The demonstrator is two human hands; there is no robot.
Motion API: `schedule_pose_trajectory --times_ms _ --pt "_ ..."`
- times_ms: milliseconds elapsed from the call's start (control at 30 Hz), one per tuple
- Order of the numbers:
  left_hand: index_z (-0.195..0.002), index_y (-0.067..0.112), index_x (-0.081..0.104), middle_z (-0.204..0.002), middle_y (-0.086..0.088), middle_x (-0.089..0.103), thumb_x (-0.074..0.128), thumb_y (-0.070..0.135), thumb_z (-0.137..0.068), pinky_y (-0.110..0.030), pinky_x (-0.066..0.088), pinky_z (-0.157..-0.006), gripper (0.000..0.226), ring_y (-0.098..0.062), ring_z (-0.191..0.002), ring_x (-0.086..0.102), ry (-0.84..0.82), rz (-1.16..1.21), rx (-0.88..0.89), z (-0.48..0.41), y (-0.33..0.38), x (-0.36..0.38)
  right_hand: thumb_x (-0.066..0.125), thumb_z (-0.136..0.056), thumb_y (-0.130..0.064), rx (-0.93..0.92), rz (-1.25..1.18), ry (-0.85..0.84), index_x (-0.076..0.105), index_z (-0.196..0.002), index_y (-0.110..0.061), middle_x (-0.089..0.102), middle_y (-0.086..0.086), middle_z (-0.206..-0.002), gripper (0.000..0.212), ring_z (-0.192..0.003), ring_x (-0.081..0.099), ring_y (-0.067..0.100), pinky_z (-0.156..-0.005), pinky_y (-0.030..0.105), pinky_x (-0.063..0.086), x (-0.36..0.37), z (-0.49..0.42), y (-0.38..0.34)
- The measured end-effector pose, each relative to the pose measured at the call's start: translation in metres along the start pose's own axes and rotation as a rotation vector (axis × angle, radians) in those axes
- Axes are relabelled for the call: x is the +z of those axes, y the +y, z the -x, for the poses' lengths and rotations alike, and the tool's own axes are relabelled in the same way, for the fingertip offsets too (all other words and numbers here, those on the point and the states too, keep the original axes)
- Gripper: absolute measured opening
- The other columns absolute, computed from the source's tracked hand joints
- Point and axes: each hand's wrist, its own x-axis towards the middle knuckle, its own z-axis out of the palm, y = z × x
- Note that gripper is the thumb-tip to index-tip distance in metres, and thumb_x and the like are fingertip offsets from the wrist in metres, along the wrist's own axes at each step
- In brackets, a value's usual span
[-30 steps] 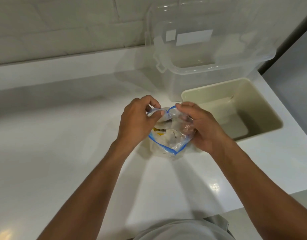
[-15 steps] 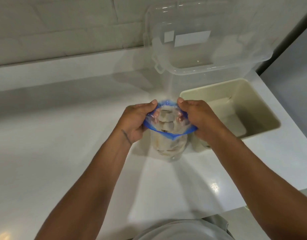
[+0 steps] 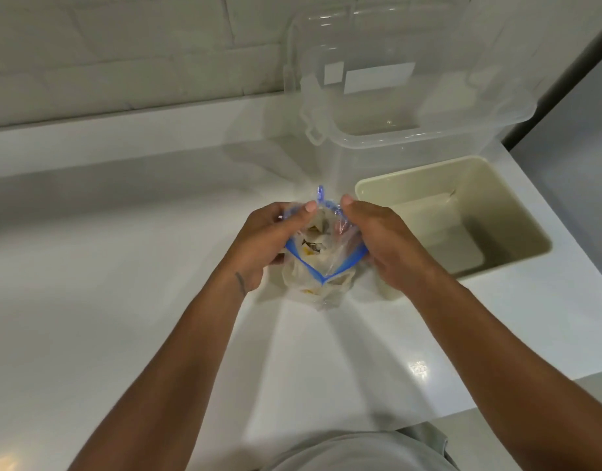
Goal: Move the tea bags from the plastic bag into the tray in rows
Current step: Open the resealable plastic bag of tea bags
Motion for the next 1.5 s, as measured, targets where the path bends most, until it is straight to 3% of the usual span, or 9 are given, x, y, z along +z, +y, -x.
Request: schedule_pose_trajectory --times_ms 133,300,433,567,733,933,1233,1367,1500 --pt "-0.115 0.037 0.051 -0.095 0.011 0.061 0.069 0.076 -0.069 -0.034 0.051 -0.076 0.063 -0.010 -0.088 0.062 0.275 -0.534 0.089 0.017 -0.001 0.002 0.056 -0.082 -0.070 -0.213 0.846 0.216 0.051 -0.131 -0.026 0.062 -0.008 -0.110 0.066 -0.099 0.062 0.018 -0.083 0.034 0.047 -0.014 0.024 -0.005" --pt "-0.083 0.026 0.066 -0.071 0.008 0.070 0.064 0.072 -0.078 -0.031 0.052 -0.066 0.046 -0.012 -0.074 0.066 0.304 -0.749 0.114 0.031 0.002 0.002 0.047 -0.074 -0.084 -0.178 1.110 0.332 0.041 -0.105 -0.025 0.056 -0.008 -0.074 0.067 -0.066 0.053 0.014 -0.063 0.030 0.040 -0.012 0.045 -0.004" --pt "-0.082 0.016 0.071 -0.075 -0.002 0.075 0.067 0.035 -0.093 -0.029 0.054 -0.058 0.022 -0.014 -0.065 0.073 0.120 -0.231 0.044 0.030 -0.004 0.007 0.064 -0.081 -0.061 -0.163 0.775 0.187 0.043 -0.103 -0.028 0.068 -0.006 -0.078 0.046 -0.074 0.067 0.022 -0.073 0.040 0.055 -0.013 0.037 0.016" --pt "-0.096 0.014 0.068 -0.090 -0.007 0.076 0.054 0.023 -0.102 -0.030 0.056 -0.064 0.017 -0.019 -0.079 0.074 -0.002 0.286 -0.149 0.028 -0.013 0.014 0.068 -0.073 -0.065 -0.136 0.547 0.163 0.033 -0.107 -0.032 0.067 -0.003 -0.080 0.059 -0.068 0.069 0.019 -0.066 0.042 0.060 0.002 0.037 0.036" --pt "-0.103 0.011 0.065 -0.086 -0.005 0.075 0.048 0.020 -0.104 -0.031 0.059 -0.077 0.020 -0.015 -0.077 0.072 -0.029 0.915 -0.332 0.017 -0.033 0.018 0.074 -0.087 -0.017 0.009 -0.088 0.146 0.038 -0.123 -0.025 0.062 0.007 -0.098 0.051 -0.072 0.070 0.014 -0.060 0.029 0.058 0.016 0.042 0.045" --pt "-0.089 0.004 0.069 -0.068 -0.006 0.067 0.048 0.016 -0.104 -0.021 0.057 -0.051 0.028 -0.012 -0.056 0.061 -0.004 1.251 -0.433 0.013 -0.041 0.020 0.065 -0.092 -0.009 0.115 -0.194 0.086 0.064 -0.104 -0.019 0.073 0.005 -0.093 0.016 -0.079 0.072 0.015 -0.069 0.029 0.058 0.023 0.041 0.042" --pt "-0.142 0.015 0.055 -0.141 -0.011 0.058 0.051 0.050 -0.098 -0.046 0.048 -0.104 0.057 -0.032 -0.123 0.061 -0.109 1.199 -0.275 0.007 -0.049 0.010 0.051 -0.099 -0.003 0.298 -0.963 -0.072 0.067 -0.104 -0.002 0.075 0.010 -0.091 0.016 -0.080 0.074 0.016 -0.081 0.028 0.060 0.019 0.034 0.039" --pt "-0.137 0.006 0.054 -0.130 -0.018 0.064 0.067 0.024 -0.093 -0.042 0.057 -0.090 0.049 -0.031 -0.114 0.066 -0.064 0.736 -0.053 0.011 -0.057 0.016 0.052 -0.095 -0.006 0.302 -1.016 -0.127 0.068 -0.103 0.000 0.074 0.013 -0.094 0.019 -0.082 0.073 0.021 -0.069 0.029 0.060 0.019 0.031 0.043" --pt "-0.123 0.008 0.046 -0.118 -0.018 0.065 0.077 0.009 -0.085 -0.050 0.061 -0.075 0.049 -0.035 -0.101 0.070 0.282 0.465 -0.012 0.016 -0.064 0.019 0.043 -0.089 -0.010 0.336 -0.986 -0.056 0.067 -0.108 -0.002 0.071 0.013 -0.094 0.032 -0.086 0.069 0.025 -0.090 0.036 0.055 0.016 0.023 0.042"
